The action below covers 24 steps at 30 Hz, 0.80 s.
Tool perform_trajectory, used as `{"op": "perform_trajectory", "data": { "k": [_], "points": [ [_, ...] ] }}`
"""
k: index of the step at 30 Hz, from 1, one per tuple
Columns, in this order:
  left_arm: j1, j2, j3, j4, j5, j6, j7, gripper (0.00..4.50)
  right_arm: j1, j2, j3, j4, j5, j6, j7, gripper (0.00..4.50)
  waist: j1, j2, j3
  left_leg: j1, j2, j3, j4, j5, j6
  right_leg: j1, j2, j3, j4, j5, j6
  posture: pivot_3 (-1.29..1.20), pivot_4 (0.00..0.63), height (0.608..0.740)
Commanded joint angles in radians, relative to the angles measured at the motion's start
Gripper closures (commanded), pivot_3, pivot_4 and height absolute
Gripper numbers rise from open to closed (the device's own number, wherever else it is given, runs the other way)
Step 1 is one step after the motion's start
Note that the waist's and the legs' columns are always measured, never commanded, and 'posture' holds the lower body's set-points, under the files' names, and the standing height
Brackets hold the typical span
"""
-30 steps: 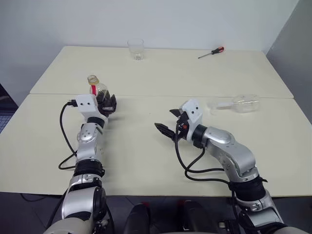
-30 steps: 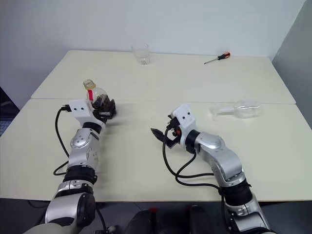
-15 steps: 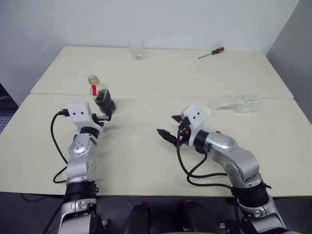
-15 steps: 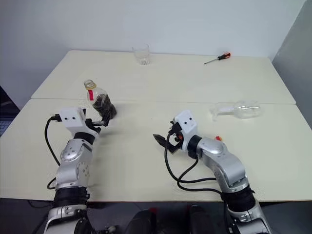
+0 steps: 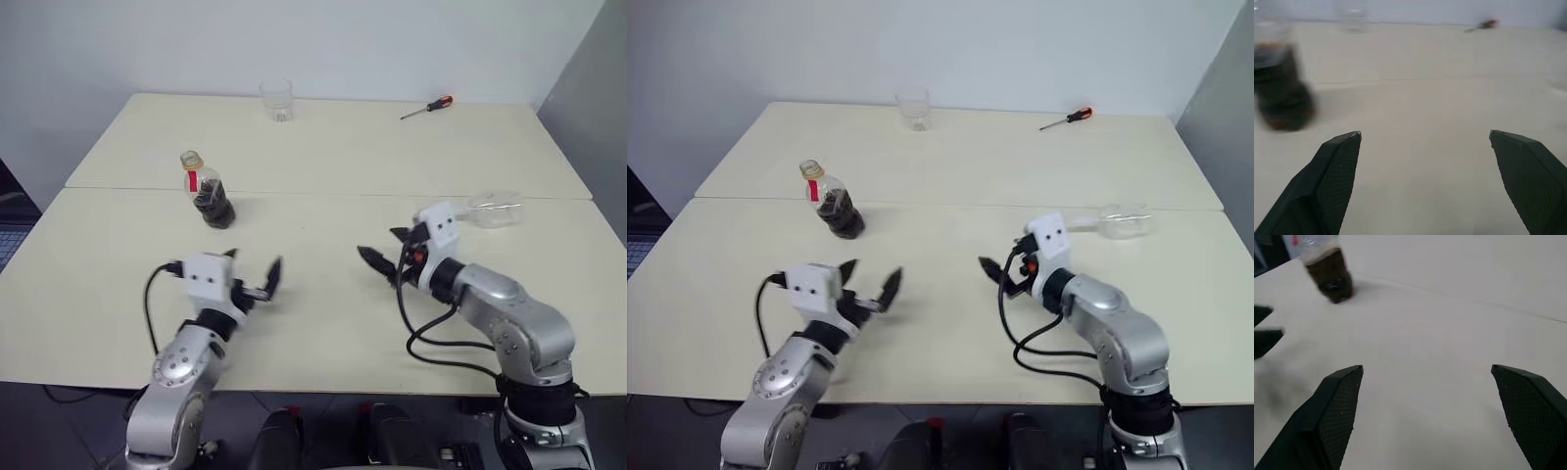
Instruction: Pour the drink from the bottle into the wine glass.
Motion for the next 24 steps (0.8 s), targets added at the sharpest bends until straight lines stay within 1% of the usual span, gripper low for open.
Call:
{"op": "perform_trajectory", "data": {
  "k": [1, 5, 7, 9, 11, 16, 20, 24],
  "points": [
    [0.020, 0.036, -0.044, -0.089, -0.071, 0.012, -0.101, 0.03, -0.039, 0.057, -0.112, -0.014, 0.050, 0.055, -0.081, 0.00, -0.001, 0.000, 0.000, 0.000, 0.000, 0.000, 0.000, 0.000, 0.000, 0.000, 0.000, 0.000, 0.000, 0.000, 0.000, 0.00, 0.150, 0.740],
    [0.009, 0.135, -0.015, -0.107, -0.196, 0.053, -0.260, 0.03, -0.105, 0.156, -0.244, 0.028, 0.084, 0.079, -0.197, 0.00, -0.003, 0.001, 0.000, 0.000, 0.001, 0.000, -0.001, 0.000, 0.000, -0.001, 0.003, 0.000, 0.000, 0.000, -0.002, 0.00, 0.150, 0.740],
    [-0.005, 0.179, 0.004, -0.109, -0.246, 0.063, -0.316, 0.03, -0.129, 0.188, -0.291, 0.049, 0.097, 0.090, -0.244, 0.00, -0.002, 0.001, 0.000, 0.000, 0.000, 0.000, -0.001, 0.000, 0.000, -0.001, 0.003, -0.001, 0.001, -0.001, -0.002, 0.00, 0.150, 0.740],
    [-0.016, 0.215, 0.006, -0.114, -0.266, 0.066, -0.353, 0.03, -0.148, 0.217, -0.337, 0.074, 0.104, 0.091, -0.291, 0.00, -0.002, 0.001, 0.000, 0.000, 0.000, 0.000, -0.001, 0.000, 0.000, -0.001, 0.003, 0.000, 0.001, -0.001, -0.002, 0.00, 0.150, 0.740],
    [-0.028, 0.243, -0.010, -0.107, -0.246, 0.052, -0.378, 0.03, -0.170, 0.255, -0.392, 0.112, 0.115, 0.072, -0.342, 0.00, -0.002, 0.001, 0.000, 0.000, 0.000, 0.001, -0.001, 0.000, 0.000, -0.001, 0.003, 0.000, 0.000, -0.001, -0.002, 0.00, 0.150, 0.740],
    [-0.063, 0.242, -0.035, -0.074, -0.226, 0.039, -0.395, 0.03, -0.219, 0.332, -0.527, 0.193, 0.163, 0.021, -0.471, 0.00, -0.001, 0.001, 0.000, 0.000, 0.000, 0.001, -0.001, 0.000, 0.000, -0.001, 0.003, 0.000, 0.000, -0.001, -0.002, 0.00, 0.150, 0.740],
    [-0.099, 0.239, -0.037, -0.047, -0.215, 0.032, -0.405, 0.03, -0.262, 0.384, -0.639, 0.257, 0.233, -0.040, -0.577, 0.00, -0.002, 0.002, 0.000, 0.000, 0.000, 0.001, -0.001, 0.000, 0.000, -0.001, 0.003, 0.000, 0.000, -0.001, -0.002, 0.00, 0.150, 0.740],
    [-0.107, 0.249, -0.026, -0.006, -0.201, 0.007, -0.430, 0.03, -0.281, 0.395, -0.676, 0.333, 0.293, -0.117, -0.617, 0.00, -0.002, 0.003, 0.000, 0.000, 0.000, 0.002, -0.001, 0.000, 0.000, -0.001, 0.003, 0.001, 0.000, -0.001, -0.002, 0.00, 0.150, 0.740]
  ]
}}
